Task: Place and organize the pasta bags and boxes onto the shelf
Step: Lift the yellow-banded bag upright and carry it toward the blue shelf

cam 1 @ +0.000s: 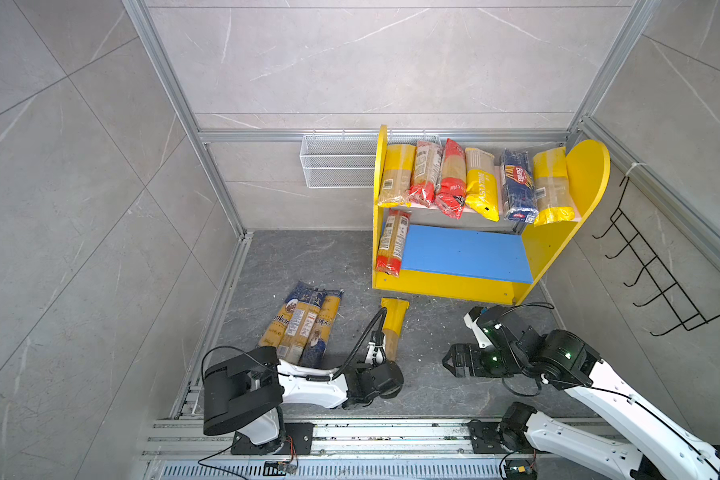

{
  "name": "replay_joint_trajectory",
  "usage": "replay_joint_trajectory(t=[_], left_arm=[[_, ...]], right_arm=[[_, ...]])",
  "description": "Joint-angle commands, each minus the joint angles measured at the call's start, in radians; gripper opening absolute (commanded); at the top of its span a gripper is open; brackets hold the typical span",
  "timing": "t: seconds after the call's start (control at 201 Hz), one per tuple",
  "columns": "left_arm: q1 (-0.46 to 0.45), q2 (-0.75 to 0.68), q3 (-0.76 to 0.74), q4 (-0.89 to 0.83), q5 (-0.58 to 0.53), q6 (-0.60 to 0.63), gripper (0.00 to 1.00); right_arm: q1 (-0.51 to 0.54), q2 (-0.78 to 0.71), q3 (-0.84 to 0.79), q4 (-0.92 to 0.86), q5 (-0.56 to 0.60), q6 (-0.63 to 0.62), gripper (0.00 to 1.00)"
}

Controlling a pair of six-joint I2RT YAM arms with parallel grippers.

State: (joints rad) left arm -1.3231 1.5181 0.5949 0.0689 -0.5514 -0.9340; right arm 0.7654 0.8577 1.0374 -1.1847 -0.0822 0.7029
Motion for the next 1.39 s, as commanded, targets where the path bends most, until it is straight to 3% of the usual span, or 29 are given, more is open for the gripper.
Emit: replay_joint_trajectory(t=[0.0,0.299,0.652,1.0,1.389], left_arm=[[-0.029,-0.081,-0.046,-0.119,-0.016,0.038,0.00],[-0.043,-0.285,-0.033,-0.138,-0.107,0.189,0.00],[-0.043,-0.383,0.028,-0.113,-0.155,0.293,0.00],[-0.016,-0.374,0.180,-0.118,-0.173,0.384,0.00],[0.107,-0.272,0.385,-0.088,-0.070,0.481,0.00]], right_arm=[[0.004,-0.002,0.036,0.013,-0.004,-0.001,1.00],[0.003,-0.054,0.039,-0.002,0.018,0.022,1.00],[0.004,-0.129,0.049,-0.060,0.058,0.044,1.00],[0.003,-0.178,0.082,-0.117,0.089,0.065,1.00],[0.003,-0.219,0.150,-0.183,0.145,0.079,1.00]])
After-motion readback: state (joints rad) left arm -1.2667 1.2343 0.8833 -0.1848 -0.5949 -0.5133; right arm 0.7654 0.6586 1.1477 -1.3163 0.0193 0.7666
